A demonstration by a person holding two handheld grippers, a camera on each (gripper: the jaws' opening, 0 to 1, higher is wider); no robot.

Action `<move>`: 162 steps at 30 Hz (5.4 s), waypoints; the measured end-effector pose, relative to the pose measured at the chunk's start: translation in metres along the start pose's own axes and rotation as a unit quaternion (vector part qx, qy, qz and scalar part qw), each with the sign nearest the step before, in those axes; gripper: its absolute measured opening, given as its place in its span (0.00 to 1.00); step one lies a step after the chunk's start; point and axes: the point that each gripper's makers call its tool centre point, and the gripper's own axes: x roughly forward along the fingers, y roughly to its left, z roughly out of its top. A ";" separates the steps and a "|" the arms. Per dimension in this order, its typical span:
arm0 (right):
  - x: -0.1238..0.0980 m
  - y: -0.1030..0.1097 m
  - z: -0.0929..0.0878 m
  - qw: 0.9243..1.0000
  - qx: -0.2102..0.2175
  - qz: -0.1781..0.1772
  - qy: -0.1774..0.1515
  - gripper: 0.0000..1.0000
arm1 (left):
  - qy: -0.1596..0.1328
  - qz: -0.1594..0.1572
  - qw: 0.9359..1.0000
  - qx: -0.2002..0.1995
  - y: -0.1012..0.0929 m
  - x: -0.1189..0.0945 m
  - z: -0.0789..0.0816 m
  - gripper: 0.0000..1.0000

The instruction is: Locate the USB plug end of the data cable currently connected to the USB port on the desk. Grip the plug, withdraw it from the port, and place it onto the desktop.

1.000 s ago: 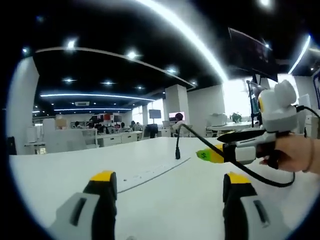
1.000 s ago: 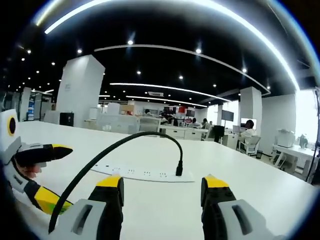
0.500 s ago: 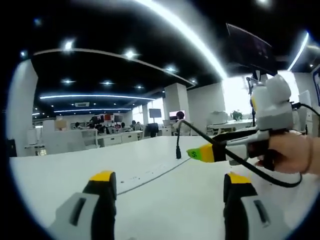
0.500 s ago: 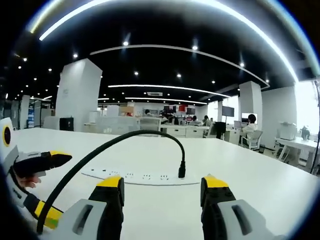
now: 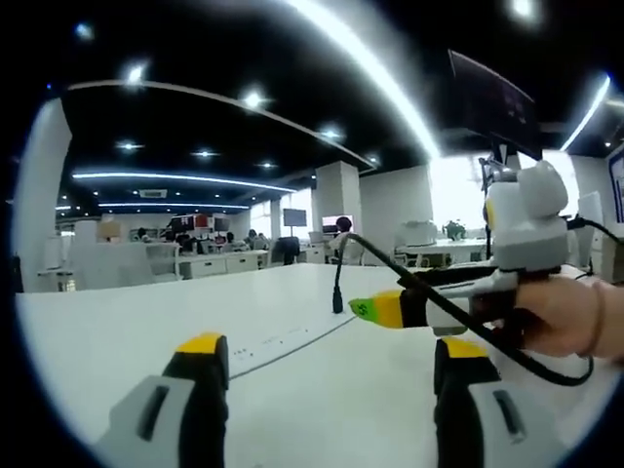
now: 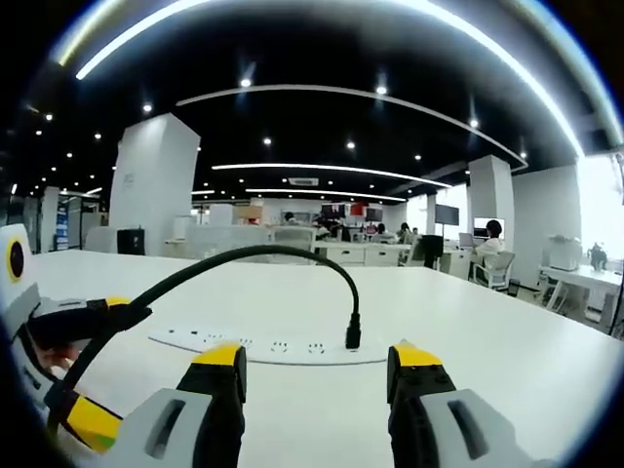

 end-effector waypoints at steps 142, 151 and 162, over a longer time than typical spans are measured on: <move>0.116 -0.044 -0.030 0.991 -0.061 -0.038 0.114 0.12 | 0.017 0.014 1.000 0.008 0.019 0.052 -0.006 0.88; 0.120 -0.047 -0.029 0.994 -0.015 -0.027 0.106 0.11 | 0.018 0.014 1.000 0.008 0.021 0.054 -0.005 0.88; 0.122 -0.047 -0.028 0.994 0.010 -0.027 0.103 0.11 | 0.013 0.016 1.000 0.001 0.027 0.057 -0.003 0.88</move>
